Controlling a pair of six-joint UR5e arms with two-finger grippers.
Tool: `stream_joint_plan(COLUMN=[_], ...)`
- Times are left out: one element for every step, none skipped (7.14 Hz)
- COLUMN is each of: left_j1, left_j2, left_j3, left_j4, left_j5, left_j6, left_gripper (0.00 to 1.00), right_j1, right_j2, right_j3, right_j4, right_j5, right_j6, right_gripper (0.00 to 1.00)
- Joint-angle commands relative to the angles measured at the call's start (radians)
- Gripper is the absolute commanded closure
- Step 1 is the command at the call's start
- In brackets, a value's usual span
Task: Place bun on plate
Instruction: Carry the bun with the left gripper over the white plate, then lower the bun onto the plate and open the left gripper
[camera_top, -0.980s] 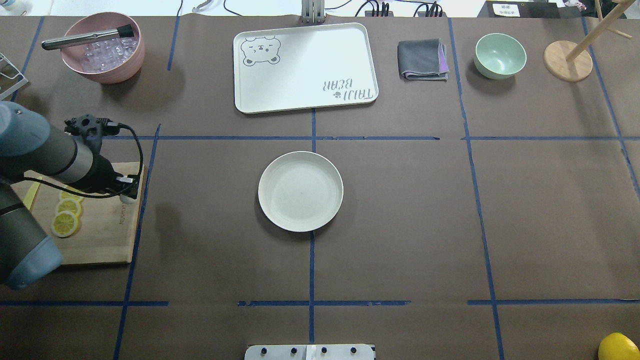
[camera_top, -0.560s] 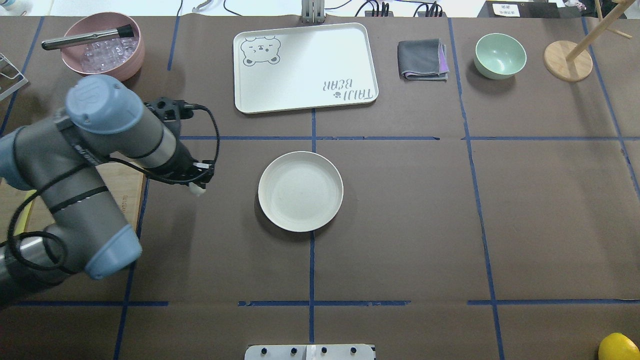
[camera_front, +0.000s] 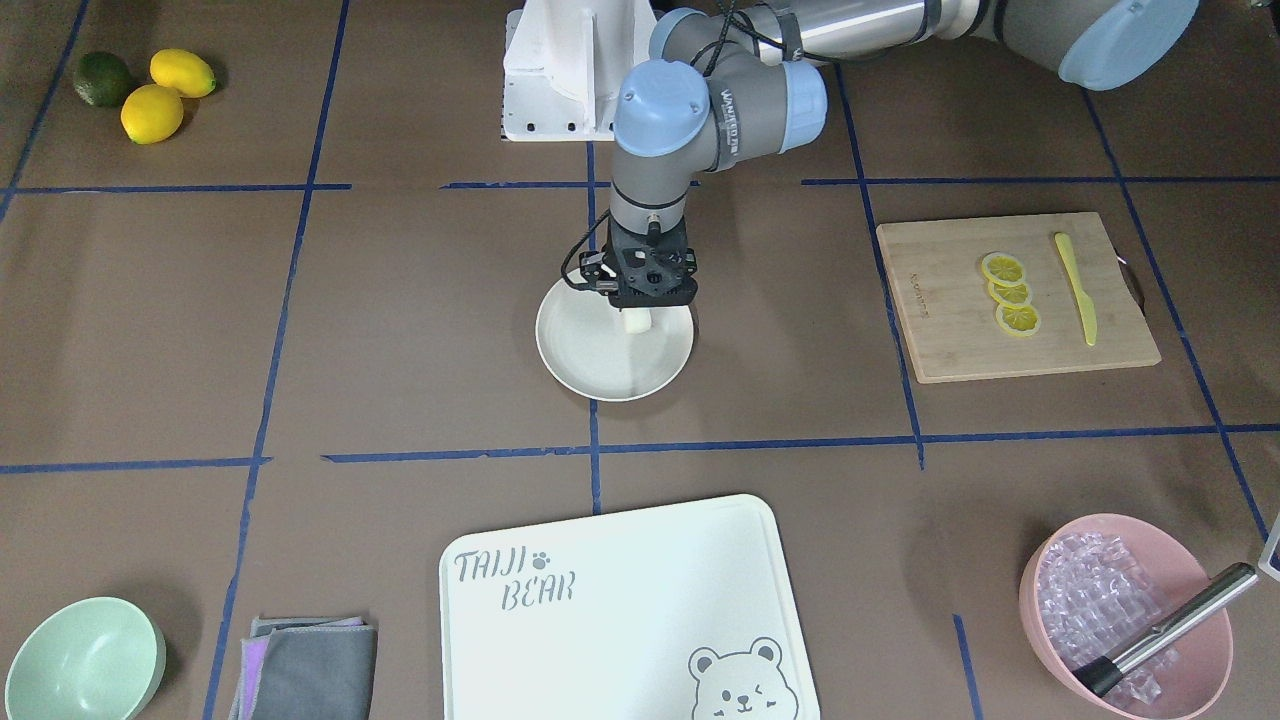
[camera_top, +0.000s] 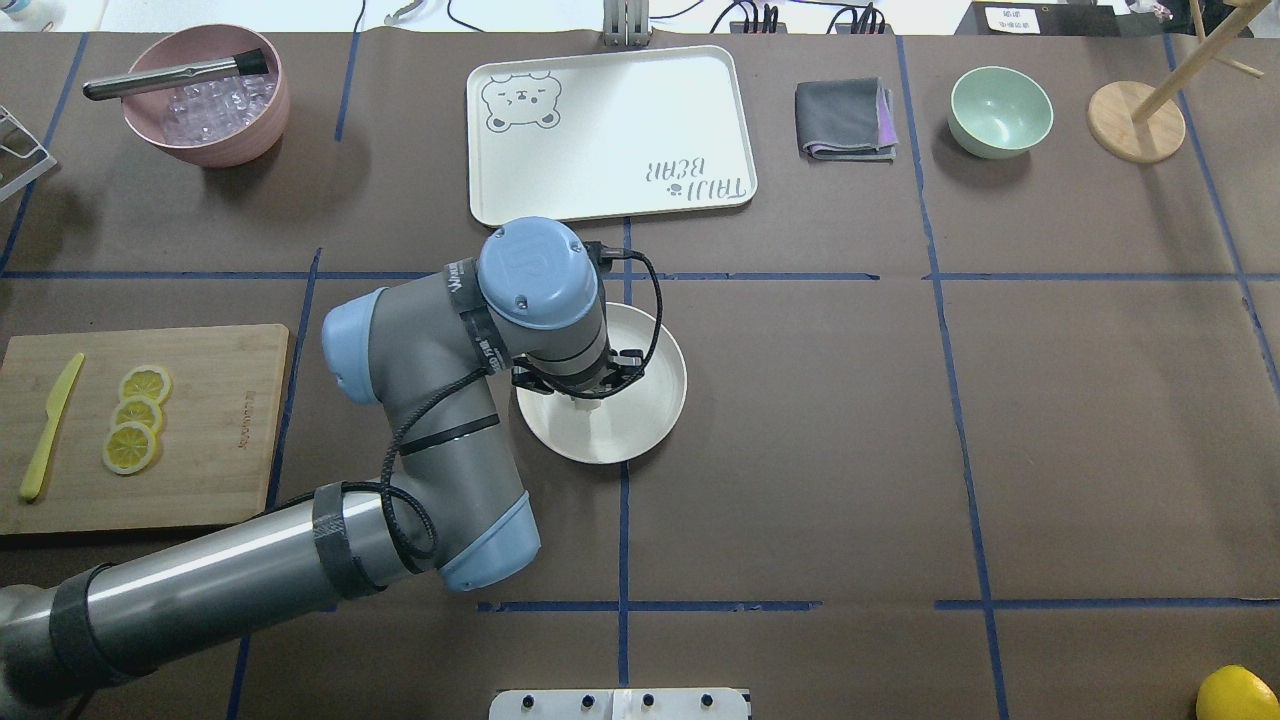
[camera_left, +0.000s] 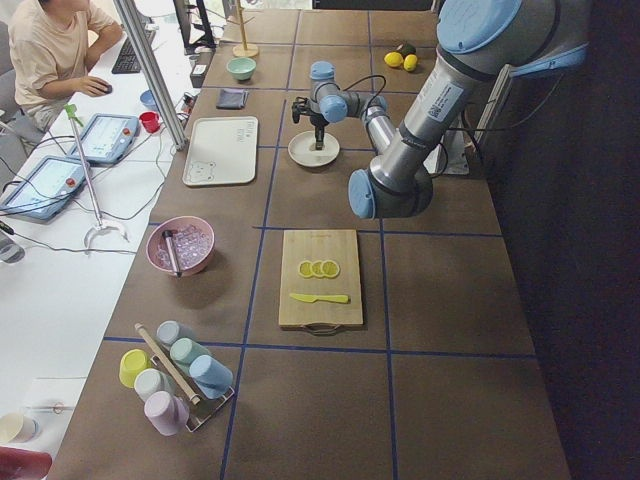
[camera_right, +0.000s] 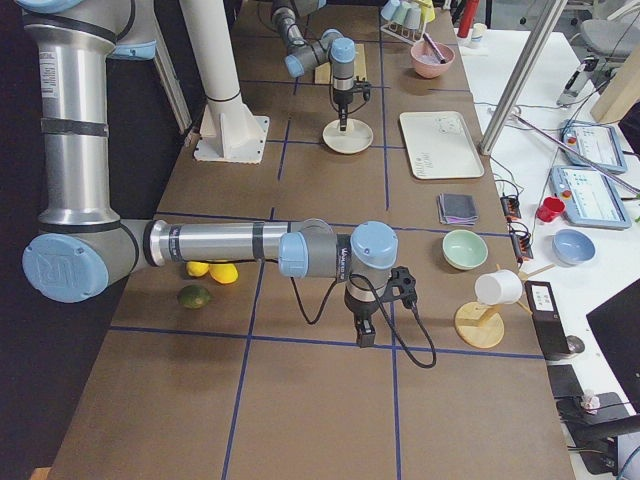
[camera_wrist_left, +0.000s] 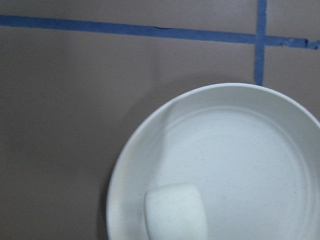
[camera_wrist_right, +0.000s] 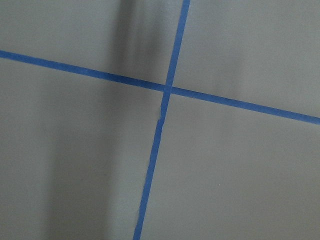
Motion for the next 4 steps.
stream_joint_plan(left_j1=[0.018, 0.018, 0.013, -0.014], left_j2=[-0.016, -0.016, -0.015, -0.012], left_j3=[0.067, 0.067, 0.049, 0.018], left_j4=[-0.046, -0.055, -0.048, -0.037], left_j5=[0.005, 0.005, 0.002, -0.007], left_j6=[0.002, 0.005, 0.008, 0.017], left_gripper=[0.21, 0.01, 0.00, 0.00], right_j1=[0.000, 0.000, 0.000, 0.000], right_j2=[0.000, 0.000, 0.000, 0.000], right_j3=[0.001, 0.003, 0.004, 0.004], right_j4=[0.000, 0.000, 0.000, 0.000], right_j5=[0.000, 0.000, 0.000, 0.000], right_j6=[0.000, 0.001, 0.001, 0.001], right_gripper=[0.00, 0.00, 0.00, 0.00])
